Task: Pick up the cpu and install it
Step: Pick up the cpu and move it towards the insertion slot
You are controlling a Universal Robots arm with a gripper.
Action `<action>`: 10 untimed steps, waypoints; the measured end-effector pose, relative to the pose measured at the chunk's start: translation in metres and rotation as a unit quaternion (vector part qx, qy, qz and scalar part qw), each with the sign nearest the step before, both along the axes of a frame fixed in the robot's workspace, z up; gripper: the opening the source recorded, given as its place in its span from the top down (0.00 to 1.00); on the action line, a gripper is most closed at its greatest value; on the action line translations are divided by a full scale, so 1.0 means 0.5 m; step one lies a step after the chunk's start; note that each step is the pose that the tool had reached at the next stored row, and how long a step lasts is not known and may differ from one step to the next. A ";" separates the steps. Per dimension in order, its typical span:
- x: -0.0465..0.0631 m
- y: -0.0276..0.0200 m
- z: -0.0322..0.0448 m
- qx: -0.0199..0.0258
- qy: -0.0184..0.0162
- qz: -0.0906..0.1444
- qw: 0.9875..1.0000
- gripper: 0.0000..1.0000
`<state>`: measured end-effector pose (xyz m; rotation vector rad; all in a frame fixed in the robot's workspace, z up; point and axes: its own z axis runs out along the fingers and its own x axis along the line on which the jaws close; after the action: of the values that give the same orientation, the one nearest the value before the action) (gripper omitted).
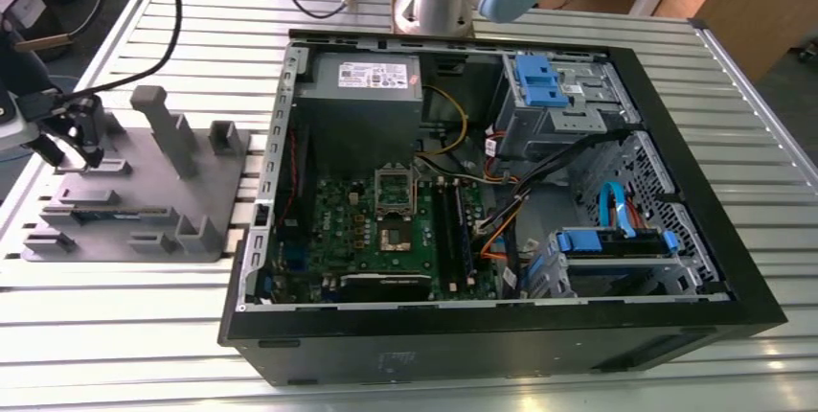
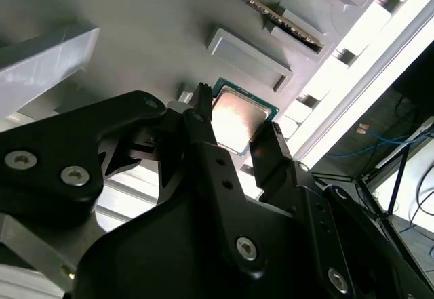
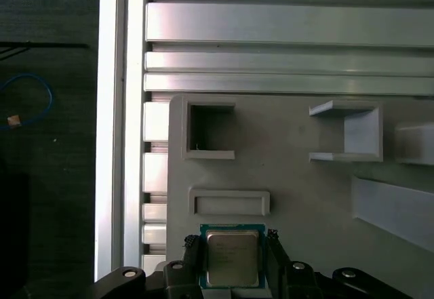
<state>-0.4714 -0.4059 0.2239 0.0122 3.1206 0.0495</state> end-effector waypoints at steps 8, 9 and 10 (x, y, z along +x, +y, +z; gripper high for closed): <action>0.000 0.0000 0.026 0.000 0.000 0.000 1.000 0.53; 0.000 0.0000 0.028 0.000 0.000 0.000 1.000 0.53; 0.000 0.0000 0.031 0.000 0.000 0.000 1.000 0.53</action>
<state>-0.4714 -0.4059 0.2392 0.0122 3.1206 0.0495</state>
